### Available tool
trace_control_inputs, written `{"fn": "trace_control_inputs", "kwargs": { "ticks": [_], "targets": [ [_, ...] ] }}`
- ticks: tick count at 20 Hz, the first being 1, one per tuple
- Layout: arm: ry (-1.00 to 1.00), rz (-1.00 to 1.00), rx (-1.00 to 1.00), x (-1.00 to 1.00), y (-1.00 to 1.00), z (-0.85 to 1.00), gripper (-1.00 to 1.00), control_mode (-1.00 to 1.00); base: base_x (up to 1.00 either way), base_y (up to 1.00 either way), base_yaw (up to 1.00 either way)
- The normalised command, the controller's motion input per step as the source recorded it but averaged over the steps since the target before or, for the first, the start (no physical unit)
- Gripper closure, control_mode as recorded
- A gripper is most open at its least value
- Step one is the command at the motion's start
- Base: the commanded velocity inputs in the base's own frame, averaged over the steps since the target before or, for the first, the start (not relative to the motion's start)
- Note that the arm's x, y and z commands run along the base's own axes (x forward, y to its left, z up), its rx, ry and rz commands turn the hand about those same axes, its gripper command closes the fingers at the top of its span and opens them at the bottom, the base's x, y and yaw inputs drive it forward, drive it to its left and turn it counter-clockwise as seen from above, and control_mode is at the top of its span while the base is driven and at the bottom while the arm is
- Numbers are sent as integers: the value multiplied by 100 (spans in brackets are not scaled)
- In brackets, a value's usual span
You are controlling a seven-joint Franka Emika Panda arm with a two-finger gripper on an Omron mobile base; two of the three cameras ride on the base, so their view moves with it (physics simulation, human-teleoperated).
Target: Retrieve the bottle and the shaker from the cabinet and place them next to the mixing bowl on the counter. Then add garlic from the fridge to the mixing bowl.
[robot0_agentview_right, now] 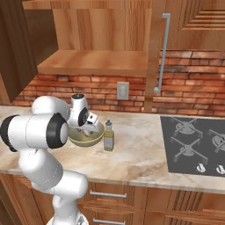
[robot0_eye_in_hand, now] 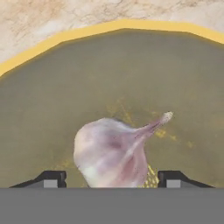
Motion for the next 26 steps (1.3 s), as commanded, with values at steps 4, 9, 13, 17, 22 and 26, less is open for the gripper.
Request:
{"fn": "trace_control_inputs", "kwargs": {
  "ticks": [4,9,13,17,22,26],
  "targets": [
    [0,0,0,-18,0,31,-100,-100,0,0,0],
    [-3,0,0,-7,-3,67,-100,-100,0,0,0],
    [0,-2,0,0,-22,82,-100,-100,0,0,0],
    [0,-1,4,-21,-23,69,-100,-100,0,0,0],
    [-5,1,4,-94,-21,42,-100,-100,0,0,0],
    [-11,5,0,-100,0,41,-100,-100,0,0,0]
  ]
}}
